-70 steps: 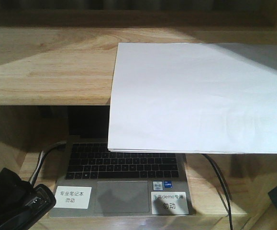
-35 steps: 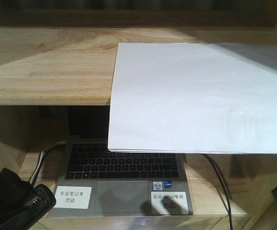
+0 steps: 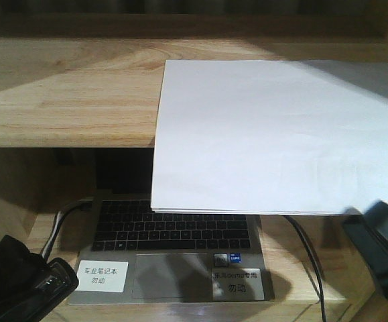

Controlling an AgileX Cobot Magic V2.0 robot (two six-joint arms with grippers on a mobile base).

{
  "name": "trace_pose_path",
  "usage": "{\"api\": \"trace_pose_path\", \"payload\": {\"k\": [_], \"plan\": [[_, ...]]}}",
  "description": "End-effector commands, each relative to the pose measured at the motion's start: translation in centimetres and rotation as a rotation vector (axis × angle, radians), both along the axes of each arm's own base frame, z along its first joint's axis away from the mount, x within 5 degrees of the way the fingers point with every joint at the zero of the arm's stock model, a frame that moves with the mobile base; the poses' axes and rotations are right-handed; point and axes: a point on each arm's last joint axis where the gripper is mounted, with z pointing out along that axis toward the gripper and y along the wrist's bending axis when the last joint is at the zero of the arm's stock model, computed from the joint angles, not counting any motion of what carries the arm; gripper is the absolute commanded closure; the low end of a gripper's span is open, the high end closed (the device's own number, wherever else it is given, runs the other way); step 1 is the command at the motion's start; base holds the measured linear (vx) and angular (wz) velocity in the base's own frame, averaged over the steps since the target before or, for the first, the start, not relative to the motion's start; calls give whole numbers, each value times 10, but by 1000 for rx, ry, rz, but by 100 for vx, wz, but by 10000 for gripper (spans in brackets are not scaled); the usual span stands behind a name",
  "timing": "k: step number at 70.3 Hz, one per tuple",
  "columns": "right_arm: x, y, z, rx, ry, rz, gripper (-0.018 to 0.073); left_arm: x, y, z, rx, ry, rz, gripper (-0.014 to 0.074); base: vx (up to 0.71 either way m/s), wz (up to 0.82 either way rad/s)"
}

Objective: Grab stapler and paper to desk for stapling
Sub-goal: 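Reach the right gripper toward the overhanging edge of the white paper, then pinch the paper edge with the right gripper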

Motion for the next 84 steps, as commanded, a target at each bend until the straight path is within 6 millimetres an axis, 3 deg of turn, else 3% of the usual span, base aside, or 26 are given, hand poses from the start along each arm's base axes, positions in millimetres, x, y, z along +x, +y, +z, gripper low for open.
{"api": "trace_pose_path", "payload": {"k": [1,18,35,43,56,84], "plan": [[9,7,22,66,-105,20,55,4,0,18,-97,-77,44,603,0,0],[37,15,22,170,-64,-19,55,4,0,18,-97,-77,44,603,0,0],[51,15,21,271,-102,-70,104,4,0,18,-97,-77,44,603,0,0],[54,15,19,274,-85,-81,229,4,0,18,-97,-77,44,603,0,0],[54,15,19,277,-89,-81,576,4,0,18,-97,-77,44,603,0,0],[35,10,19,250,-175,-48,571,4,0,18,-97,-77,44,603,0,0]]}}
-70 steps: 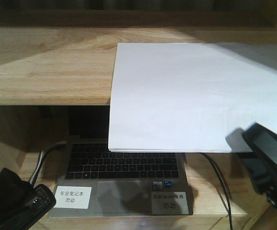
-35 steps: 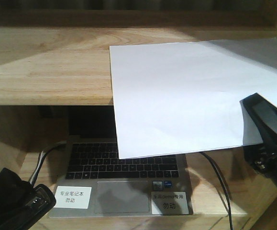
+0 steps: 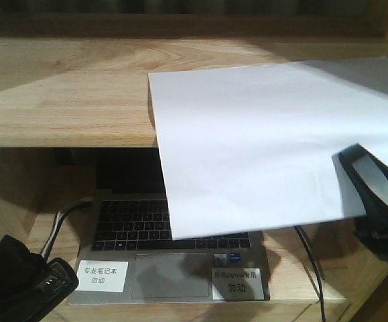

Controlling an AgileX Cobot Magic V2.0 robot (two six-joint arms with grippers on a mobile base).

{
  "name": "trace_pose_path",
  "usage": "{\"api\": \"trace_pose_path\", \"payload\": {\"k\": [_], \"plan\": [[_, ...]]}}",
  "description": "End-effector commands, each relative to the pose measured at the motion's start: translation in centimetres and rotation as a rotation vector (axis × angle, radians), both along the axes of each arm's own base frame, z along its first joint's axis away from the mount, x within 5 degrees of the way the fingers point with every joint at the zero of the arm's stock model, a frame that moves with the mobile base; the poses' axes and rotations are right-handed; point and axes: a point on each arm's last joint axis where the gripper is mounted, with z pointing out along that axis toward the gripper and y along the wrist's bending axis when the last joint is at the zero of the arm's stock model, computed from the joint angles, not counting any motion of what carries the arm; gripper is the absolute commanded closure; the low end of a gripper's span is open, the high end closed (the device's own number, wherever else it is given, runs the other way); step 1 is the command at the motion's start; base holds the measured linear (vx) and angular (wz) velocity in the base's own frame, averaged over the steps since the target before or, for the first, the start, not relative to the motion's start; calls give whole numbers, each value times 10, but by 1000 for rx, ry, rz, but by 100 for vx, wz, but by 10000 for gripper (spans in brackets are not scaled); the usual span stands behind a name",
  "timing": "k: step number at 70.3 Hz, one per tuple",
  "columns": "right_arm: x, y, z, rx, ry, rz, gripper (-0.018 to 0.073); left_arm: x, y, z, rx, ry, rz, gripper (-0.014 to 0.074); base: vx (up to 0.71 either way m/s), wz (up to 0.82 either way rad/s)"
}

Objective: Grab stapler and paper to desk for stapling
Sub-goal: 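Pinch the paper edge with the right gripper, then pull the paper off the shelf toward the robot with the right gripper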

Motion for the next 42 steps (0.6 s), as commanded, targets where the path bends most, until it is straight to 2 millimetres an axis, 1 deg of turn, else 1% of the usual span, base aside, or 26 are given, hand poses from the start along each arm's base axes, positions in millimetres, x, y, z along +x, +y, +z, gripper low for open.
{"api": "trace_pose_path", "payload": {"k": [1,12,23,35,42], "plan": [[-11,-3,17,28,-151,2,571,4,0,18,-97,-77,44,603,0,0],[-24,-11,12,3,-168,-11,569,4,0,18,-97,-77,44,603,0,0],[-37,-16,-3,-35,-154,-1,569,4,0,18,-97,-77,44,603,0,0],[-53,-25,-21,-31,-163,3,568,4,0,18,-97,-77,44,603,0,0],[-56,-26,-22,-57,-153,-1,568,4,0,18,-97,-78,44,603,0,-1]]}}
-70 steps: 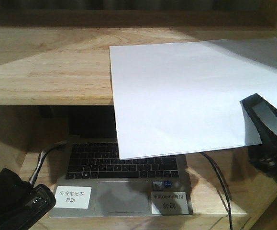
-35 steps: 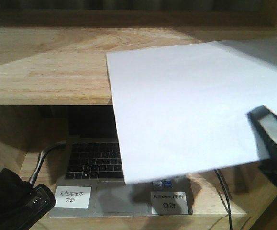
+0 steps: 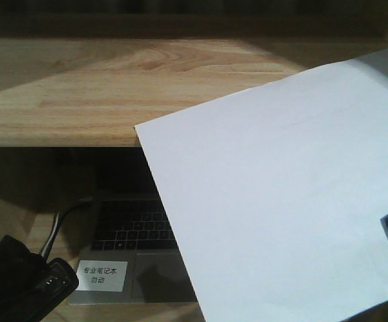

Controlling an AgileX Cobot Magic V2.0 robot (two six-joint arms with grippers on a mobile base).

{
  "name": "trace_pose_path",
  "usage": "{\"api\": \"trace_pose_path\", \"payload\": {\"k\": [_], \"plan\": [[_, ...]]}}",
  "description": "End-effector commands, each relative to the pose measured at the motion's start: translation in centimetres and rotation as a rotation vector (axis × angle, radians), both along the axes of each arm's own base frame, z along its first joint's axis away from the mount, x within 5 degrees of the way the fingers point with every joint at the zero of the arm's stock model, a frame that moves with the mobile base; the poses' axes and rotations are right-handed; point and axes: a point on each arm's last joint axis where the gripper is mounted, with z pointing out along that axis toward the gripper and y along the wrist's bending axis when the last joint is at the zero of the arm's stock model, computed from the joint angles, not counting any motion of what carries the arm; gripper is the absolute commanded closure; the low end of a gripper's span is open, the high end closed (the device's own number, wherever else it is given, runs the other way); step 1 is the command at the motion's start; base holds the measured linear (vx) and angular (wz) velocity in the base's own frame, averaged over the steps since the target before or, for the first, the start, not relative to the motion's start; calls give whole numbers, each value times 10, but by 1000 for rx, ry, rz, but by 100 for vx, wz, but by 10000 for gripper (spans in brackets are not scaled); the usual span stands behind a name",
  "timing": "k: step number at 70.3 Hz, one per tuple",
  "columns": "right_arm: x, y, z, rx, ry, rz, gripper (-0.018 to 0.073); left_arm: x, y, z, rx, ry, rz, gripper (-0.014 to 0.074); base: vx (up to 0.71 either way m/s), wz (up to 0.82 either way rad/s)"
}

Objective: Grab stapler and paper to desk for stapling
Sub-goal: 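Pull the paper off the shelf toward the robot with the right gripper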

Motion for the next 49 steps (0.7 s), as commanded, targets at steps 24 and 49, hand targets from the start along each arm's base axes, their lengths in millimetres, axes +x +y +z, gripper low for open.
{"api": "trace_pose_path", "payload": {"k": [24,49], "plan": [[-6,-5,-20,-219,105,-62,566,4,0,18,-97,-76,44,603,0,0],[-8,-5,-14,-193,39,-64,566,4,0,18,-97,-76,44,603,0,0]]}}
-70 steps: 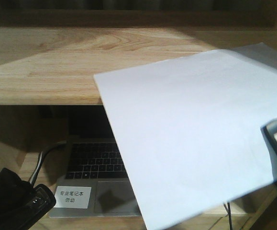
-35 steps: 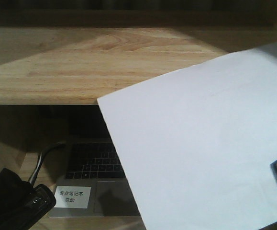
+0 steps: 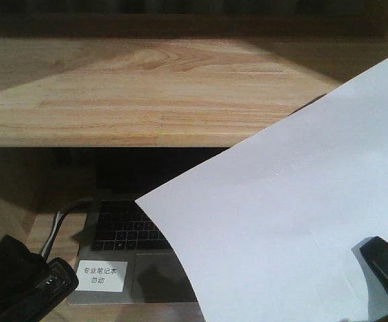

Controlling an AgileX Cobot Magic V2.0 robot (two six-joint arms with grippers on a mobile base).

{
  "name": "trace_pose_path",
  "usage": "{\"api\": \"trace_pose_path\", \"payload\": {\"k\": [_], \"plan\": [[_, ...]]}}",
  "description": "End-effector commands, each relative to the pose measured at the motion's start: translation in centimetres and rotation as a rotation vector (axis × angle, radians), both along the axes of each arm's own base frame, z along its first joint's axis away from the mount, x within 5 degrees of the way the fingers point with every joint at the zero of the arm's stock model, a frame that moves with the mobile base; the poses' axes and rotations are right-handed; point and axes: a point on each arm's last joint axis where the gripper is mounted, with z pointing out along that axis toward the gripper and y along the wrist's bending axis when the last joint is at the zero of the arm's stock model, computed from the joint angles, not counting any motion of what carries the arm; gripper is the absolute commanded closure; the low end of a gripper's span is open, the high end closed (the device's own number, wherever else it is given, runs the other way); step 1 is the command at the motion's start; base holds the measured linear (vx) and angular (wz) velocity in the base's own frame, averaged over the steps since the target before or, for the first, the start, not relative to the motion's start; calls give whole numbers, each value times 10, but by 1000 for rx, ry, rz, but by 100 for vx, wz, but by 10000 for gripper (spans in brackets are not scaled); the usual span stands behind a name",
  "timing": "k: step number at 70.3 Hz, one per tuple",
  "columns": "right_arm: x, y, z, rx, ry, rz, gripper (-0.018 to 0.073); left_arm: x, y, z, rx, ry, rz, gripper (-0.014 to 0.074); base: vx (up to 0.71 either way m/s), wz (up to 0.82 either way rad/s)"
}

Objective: Grab stapler and paper to desk for stapling
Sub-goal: 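Pull the paper off the shelf toward the robot with the right gripper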

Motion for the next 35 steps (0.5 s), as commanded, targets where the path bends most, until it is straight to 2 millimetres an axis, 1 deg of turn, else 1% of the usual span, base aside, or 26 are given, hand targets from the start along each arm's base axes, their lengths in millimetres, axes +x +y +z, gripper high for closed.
{"api": "trace_pose_path", "payload": {"k": [1,35], "plan": [[-3,0,8,33,-96,12,566,4,0,18,-98,-76,44,603,0,0],[-3,0,9,36,-100,13,565,4,0,18,-98,-76,44,603,0,0]]}}
